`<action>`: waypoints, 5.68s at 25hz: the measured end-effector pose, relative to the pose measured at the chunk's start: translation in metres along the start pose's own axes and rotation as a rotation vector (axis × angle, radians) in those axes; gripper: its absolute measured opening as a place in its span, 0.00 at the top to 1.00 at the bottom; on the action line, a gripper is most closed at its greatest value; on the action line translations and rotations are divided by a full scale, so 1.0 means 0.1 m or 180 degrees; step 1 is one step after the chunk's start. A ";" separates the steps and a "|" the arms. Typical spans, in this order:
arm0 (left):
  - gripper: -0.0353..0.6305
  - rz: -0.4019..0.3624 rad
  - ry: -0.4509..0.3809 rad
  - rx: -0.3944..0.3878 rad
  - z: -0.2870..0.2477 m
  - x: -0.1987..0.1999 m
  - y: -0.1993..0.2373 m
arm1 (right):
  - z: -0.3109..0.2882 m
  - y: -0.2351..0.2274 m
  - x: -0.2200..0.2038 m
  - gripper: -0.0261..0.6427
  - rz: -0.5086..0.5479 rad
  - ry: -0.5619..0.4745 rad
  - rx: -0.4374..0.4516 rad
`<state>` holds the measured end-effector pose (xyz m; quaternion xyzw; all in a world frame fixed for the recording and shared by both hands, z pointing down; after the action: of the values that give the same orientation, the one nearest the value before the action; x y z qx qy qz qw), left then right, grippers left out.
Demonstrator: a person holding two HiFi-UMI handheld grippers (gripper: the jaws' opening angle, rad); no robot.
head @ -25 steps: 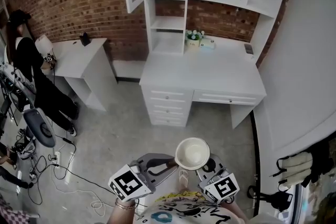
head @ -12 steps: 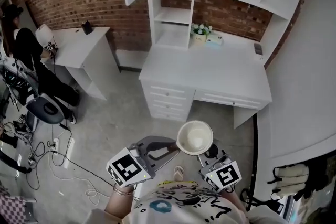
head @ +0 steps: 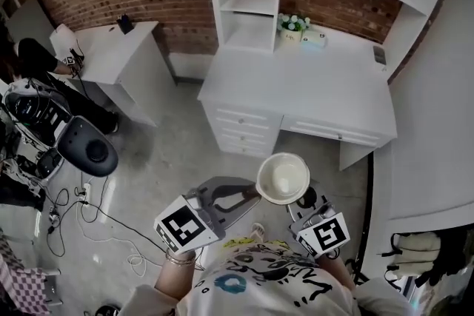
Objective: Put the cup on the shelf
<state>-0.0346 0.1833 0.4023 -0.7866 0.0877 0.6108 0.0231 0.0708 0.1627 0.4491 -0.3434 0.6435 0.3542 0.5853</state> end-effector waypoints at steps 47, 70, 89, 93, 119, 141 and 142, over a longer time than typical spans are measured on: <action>0.86 -0.0173 -0.0050 0.0029 0.04 0.46 2.90 | -2.68 -1.18 0.39 0.92 0.0061 -0.0075 -0.0387; 0.86 -0.0091 -0.0300 0.0664 -0.48 1.20 4.45 | -4.08 -2.53 0.97 0.92 0.0112 -0.0146 0.0098; 0.86 -0.0299 -0.0468 0.1048 -0.46 1.81 5.35 | -4.99 -3.07 1.60 0.92 0.0278 -0.0248 0.0072; 0.86 -0.0351 -0.0468 0.1040 -0.42 1.91 5.56 | -5.18 -3.15 1.69 0.92 0.0272 -0.0215 -0.0031; 0.86 -0.0658 -0.0536 0.1087 -0.35 2.57 6.62 | -5.74 -3.46 2.25 0.92 0.0170 -0.0326 -0.0627; 0.86 -0.0184 0.0157 0.0955 -0.58 2.69 7.22 | -5.54 -3.36 2.05 0.92 0.0041 -0.0425 -0.0387; 0.86 -0.0163 0.0178 0.0942 -0.59 2.70 7.24 | -5.53 -3.36 2.06 0.92 0.0047 -0.0435 -0.0383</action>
<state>-0.0345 -0.5669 0.2081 -0.7933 0.1572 0.5682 0.1520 0.0598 -0.4898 0.2616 -0.3482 0.5821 0.4191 0.6035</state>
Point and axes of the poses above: the fingertips, and each gripper's own axes: z backward along the fingers, y to its left, x out of its top, the point moved 4 cm from there along z, backward along the fingers, and after that the axes turned 12 degrees about -x, right-handed, at the moved point
